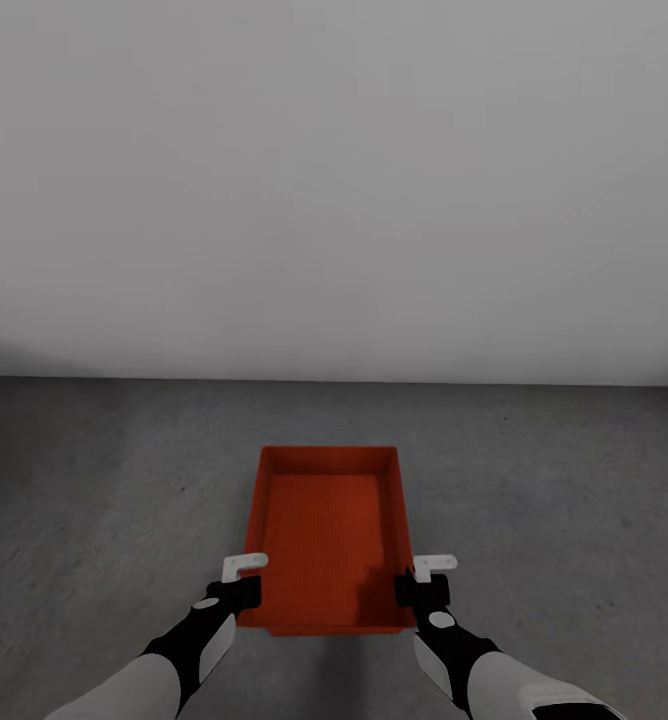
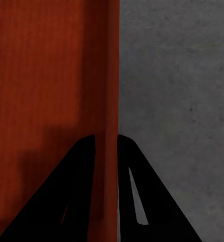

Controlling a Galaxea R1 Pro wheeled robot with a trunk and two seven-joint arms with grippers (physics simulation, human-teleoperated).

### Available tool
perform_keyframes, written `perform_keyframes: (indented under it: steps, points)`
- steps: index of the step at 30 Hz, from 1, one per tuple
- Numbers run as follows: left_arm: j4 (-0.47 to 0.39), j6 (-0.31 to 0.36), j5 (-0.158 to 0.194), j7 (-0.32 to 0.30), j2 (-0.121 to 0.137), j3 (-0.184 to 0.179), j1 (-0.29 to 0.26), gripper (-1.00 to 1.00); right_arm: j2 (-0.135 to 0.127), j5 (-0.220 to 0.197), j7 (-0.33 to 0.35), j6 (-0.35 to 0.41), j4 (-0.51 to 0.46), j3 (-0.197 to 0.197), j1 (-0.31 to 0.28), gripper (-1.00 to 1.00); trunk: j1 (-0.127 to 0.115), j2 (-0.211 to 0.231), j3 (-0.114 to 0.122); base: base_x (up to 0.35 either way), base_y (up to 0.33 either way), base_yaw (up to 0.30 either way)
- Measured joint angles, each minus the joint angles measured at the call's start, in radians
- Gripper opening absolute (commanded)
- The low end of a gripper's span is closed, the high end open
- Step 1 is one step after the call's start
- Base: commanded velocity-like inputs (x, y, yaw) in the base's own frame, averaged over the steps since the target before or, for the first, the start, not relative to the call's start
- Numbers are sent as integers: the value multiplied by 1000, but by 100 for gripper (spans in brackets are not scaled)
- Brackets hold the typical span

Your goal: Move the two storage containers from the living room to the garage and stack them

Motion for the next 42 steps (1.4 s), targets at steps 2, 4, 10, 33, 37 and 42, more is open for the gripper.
perform_keyframes:
  steps: [2,4,10,33,37,42]
  points:
    - [-2,-3,-3,4,6,5,1,100,0,-4,2,-1,1,-4,0,100,12,0,0,0,0,0]
    - [-1,-3,-3,4,6,6,1,100,0,-4,2,0,0,-4,0,100,12,0,0,0,0,0]
    - [-6,-3,-5,4,6,4,1,100,0,-4,2,-1,1,-4,0,100,12,0,0,0,0,0]
    - [-7,-3,-5,4,6,9,1,100,0,-4,2,0,0,-4,0,100,12,0,0,0,0,0]
    - [-7,-3,-5,5,5,11,1,100,0,-4,2,1,1,-4,0,100,12,0,0,0,0,0]
    - [-7,-3,-5,5,4,12,1,100,0,-4,2,0,0,-3,0,100,12,0,0,0,0,0]
